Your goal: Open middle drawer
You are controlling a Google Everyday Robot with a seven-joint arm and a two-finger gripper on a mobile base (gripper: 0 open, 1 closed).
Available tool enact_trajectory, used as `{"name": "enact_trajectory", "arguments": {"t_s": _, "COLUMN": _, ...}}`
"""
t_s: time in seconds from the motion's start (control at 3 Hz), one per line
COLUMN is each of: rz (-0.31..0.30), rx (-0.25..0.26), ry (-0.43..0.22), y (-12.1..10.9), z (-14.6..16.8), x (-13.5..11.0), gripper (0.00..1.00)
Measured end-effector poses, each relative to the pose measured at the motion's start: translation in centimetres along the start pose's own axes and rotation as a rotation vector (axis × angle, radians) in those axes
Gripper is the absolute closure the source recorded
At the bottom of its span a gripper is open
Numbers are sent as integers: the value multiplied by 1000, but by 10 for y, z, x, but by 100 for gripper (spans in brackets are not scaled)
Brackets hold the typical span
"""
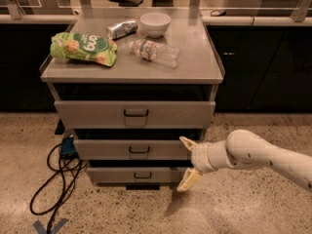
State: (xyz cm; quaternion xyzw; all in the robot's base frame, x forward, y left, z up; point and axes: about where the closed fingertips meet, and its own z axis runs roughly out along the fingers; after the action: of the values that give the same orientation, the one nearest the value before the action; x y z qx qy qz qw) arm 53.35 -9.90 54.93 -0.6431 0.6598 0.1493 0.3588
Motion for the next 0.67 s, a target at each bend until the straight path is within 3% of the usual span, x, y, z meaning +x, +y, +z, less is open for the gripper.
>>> {"name": "enact_trajectory", "arguments": {"t_s": 0.33, "rz": 7, "rx": 3, "ry": 24, "y": -38, "z": 51, "x": 29, "gripper": 0}}
{"name": "enact_trajectory", "arguments": {"t_s": 0.67, "rz": 4, "rx": 6, "ry": 18, "y": -45, "z": 57, "x": 26, "gripper": 0}}
